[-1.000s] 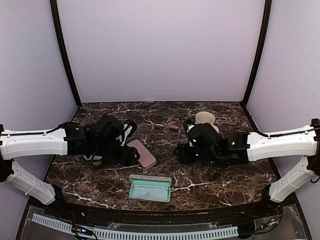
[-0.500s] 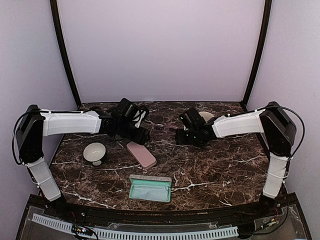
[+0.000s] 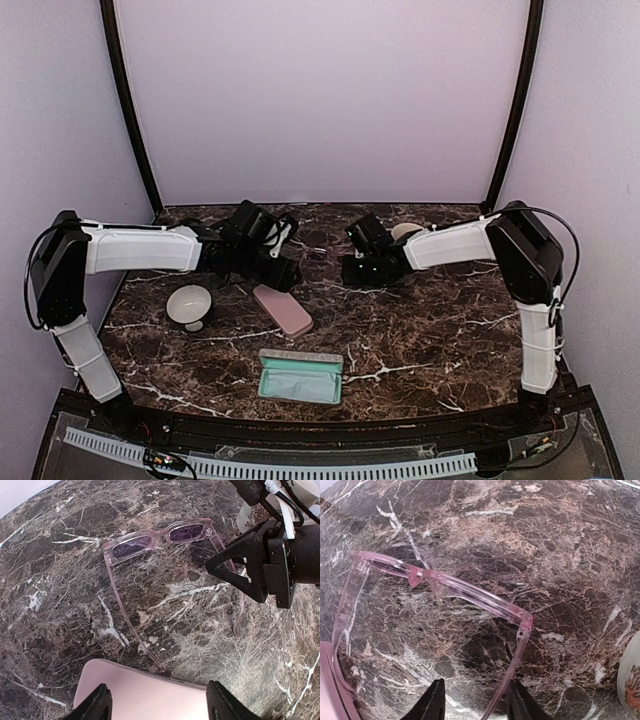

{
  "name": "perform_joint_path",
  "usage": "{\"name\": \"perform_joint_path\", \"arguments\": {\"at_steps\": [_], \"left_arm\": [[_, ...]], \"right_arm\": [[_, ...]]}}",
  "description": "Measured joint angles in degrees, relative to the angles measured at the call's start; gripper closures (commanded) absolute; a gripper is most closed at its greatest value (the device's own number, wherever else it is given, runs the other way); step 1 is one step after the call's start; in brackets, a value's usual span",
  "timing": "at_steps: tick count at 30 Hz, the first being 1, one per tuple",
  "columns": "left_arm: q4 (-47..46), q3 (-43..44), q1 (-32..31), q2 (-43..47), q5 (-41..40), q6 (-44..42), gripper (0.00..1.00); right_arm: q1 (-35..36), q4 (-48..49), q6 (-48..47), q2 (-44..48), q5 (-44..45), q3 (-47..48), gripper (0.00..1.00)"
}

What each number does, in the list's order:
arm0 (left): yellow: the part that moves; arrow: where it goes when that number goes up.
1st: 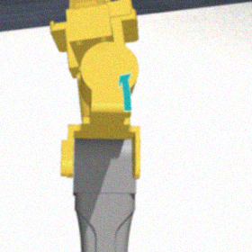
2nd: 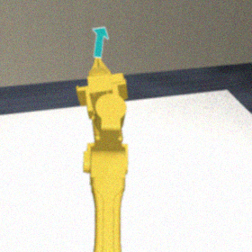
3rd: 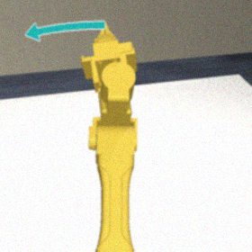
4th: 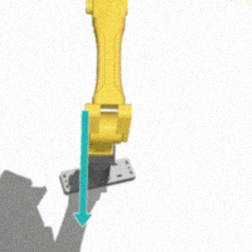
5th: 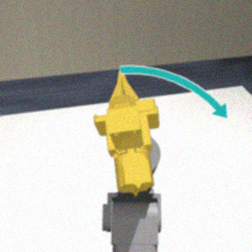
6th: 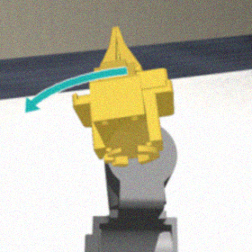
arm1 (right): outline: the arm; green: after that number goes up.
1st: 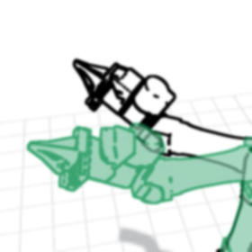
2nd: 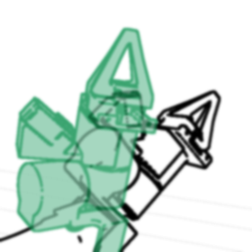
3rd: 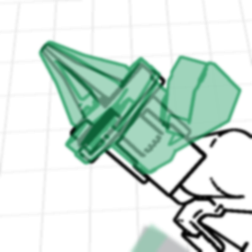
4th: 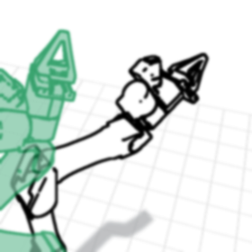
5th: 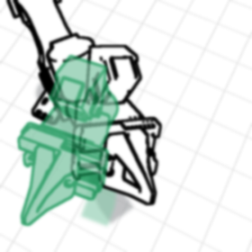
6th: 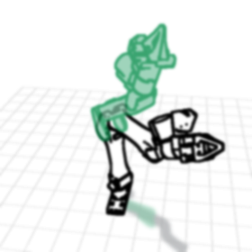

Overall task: Organize the sunglasses
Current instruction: Pick up the right temple of the sunglasses from the center of the board, then fold the left temple of the sunglasses on the sunglasses.

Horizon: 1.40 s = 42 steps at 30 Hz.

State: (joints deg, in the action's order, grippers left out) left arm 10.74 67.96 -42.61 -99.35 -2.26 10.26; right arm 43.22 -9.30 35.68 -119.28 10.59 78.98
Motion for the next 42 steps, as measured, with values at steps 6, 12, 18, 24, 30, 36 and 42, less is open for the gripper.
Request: {"name": "perform_joint_path", "arguments": {"at_steps": [6,12,18,24,30,36,42], "left_arm": [[-0.8,-1.5,0.0,0.9,0.1,0.0,0.33],[-1.4,-2.8,0.0,2.7,0.1,-0.3,0.32],[-2.3,-3.6,0.0,3.2,0.1,-1.7,0.32],[-2.9,-5.3,0.0,5.3,0.1,-3.9,0.31],[-3.5,-5.9,0.0,8.3,0.2,-5.6,0.31],[-5.3,-8.9,-0.4,11.6,2.4,-9.7,0.25],[-6.7,-12.1,-5.2,16.9,3.5,-18.4,0.22]], "right_arm": [[0.4,-1.2,0.1,-1.9,2.1,1.2,0.72],[1.0,-4.7,-0.1,-2.6,6.0,3.8,0.83],[1.0,-8.3,-1.2,-1.5,10.6,5.2,0.96],[1.0,-11.7,-2.8,3.1,14.3,5.3,1.00],[1.0,-11.7,-3.7,7.5,13.8,5.1,1.00],[1.1,-12.3,-6.9,14.1,10.0,1.0,1.00],[2.7,-15.1,-11.8,27.3,6.6,-6.1,1.00]]}}
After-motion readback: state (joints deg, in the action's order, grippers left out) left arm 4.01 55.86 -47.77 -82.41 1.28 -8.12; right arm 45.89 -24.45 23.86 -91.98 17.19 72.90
